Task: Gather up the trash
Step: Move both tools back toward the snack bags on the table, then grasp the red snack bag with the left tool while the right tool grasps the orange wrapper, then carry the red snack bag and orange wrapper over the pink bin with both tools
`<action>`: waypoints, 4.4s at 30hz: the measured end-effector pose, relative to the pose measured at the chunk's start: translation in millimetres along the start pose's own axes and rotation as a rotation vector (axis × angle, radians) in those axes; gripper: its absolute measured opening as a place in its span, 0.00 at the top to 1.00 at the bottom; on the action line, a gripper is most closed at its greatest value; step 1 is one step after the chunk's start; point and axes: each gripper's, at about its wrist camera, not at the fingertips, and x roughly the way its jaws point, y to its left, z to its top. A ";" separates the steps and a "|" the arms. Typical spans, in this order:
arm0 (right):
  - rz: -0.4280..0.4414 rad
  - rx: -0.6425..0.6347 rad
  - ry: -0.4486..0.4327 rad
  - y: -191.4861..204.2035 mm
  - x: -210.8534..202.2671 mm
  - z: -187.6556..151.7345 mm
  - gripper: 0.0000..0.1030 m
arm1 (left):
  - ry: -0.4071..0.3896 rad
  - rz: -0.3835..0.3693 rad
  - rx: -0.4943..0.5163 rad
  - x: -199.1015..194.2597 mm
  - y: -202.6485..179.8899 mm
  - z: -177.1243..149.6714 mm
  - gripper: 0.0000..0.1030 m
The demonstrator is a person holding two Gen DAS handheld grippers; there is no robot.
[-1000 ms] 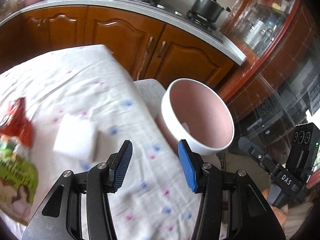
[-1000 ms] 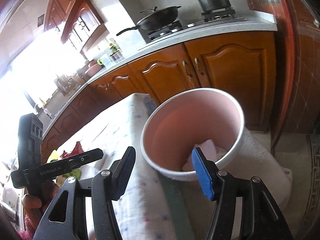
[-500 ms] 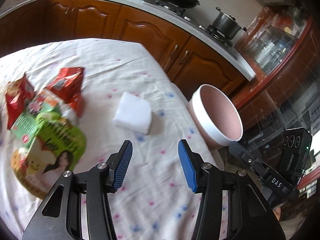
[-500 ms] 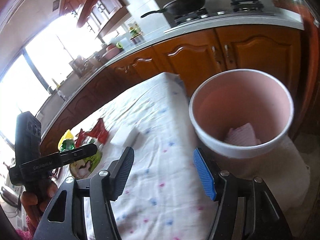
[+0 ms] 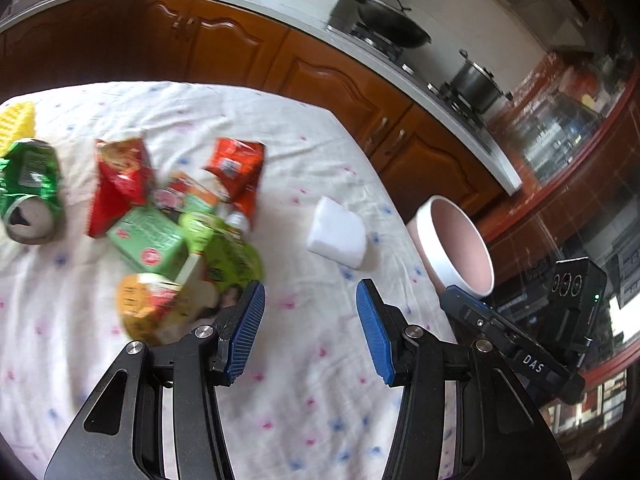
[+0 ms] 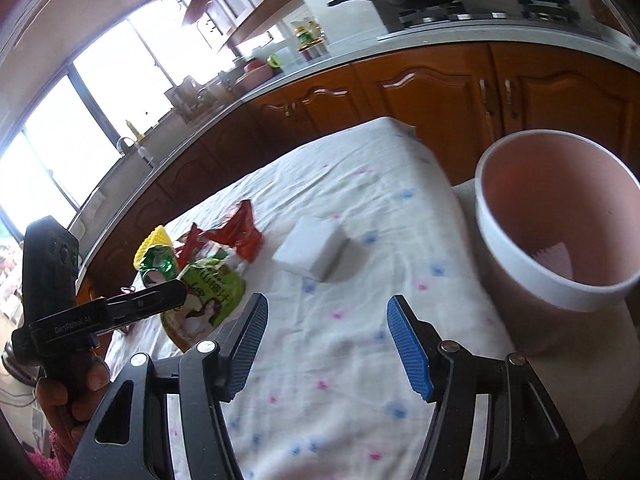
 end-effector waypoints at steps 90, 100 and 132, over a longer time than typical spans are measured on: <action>0.098 0.096 -0.117 -14.0 -18.5 22.8 0.86 | -0.052 -0.030 0.136 5.9 -46.6 15.3 0.94; 0.021 0.155 -0.160 -59.9 -57.4 8.5 0.86 | -0.020 -0.070 0.200 24.1 -93.0 7.1 0.94; -0.123 0.252 -0.289 -159.1 -106.0 35.9 0.86 | 0.076 -0.130 0.428 115.0 -238.8 31.0 0.94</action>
